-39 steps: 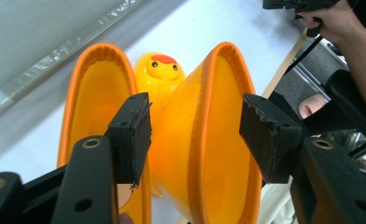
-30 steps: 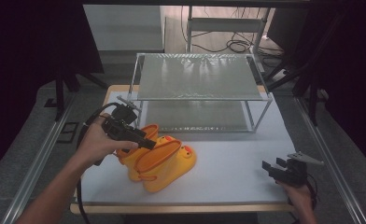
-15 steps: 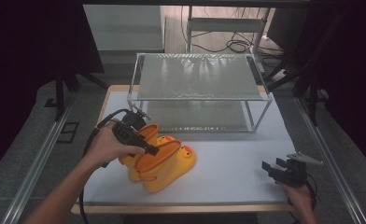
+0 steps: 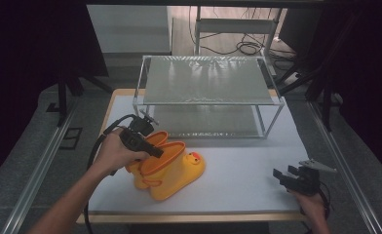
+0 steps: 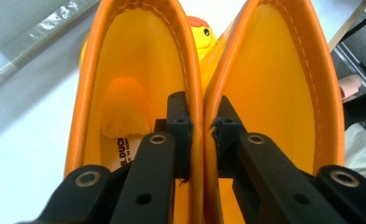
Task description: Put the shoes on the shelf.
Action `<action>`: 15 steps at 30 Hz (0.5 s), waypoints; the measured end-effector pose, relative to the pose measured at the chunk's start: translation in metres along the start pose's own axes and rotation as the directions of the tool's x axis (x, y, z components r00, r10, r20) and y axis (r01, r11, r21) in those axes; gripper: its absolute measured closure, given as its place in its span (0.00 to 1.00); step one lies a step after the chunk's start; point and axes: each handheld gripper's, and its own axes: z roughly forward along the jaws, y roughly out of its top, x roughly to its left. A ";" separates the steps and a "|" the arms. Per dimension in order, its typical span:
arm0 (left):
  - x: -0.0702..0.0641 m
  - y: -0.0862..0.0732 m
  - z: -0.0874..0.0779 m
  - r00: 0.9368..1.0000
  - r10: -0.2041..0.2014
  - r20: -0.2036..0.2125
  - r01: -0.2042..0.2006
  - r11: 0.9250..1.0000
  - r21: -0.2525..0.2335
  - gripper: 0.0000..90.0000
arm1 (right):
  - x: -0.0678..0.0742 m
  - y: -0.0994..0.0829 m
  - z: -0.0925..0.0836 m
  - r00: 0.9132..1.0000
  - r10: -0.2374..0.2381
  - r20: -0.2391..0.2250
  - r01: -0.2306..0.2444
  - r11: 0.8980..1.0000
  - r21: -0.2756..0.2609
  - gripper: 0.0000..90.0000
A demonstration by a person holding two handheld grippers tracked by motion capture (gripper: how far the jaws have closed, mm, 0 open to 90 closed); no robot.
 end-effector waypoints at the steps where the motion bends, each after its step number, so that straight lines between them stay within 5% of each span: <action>1: 0.001 0.000 0.000 1.000 -0.001 0.008 0.001 1.000 0.000 0.90 | 0.000 0.000 0.000 1.000 -0.001 0.001 0.001 1.000 0.001 0.33; 7: 0.005 0.005 -0.002 0.999 -0.024 0.047 0.025 0.999 -0.027 0.91 | -0.002 0.001 0.000 1.000 0.014 0.005 -0.014 1.000 -0.007 0.33; 15: -0.008 0.021 -0.007 0.996 0.011 0.086 -0.008 0.999 -0.034 0.91 | -0.004 0.000 -0.001 1.000 0.016 0.010 -0.016 1.000 -0.010 0.33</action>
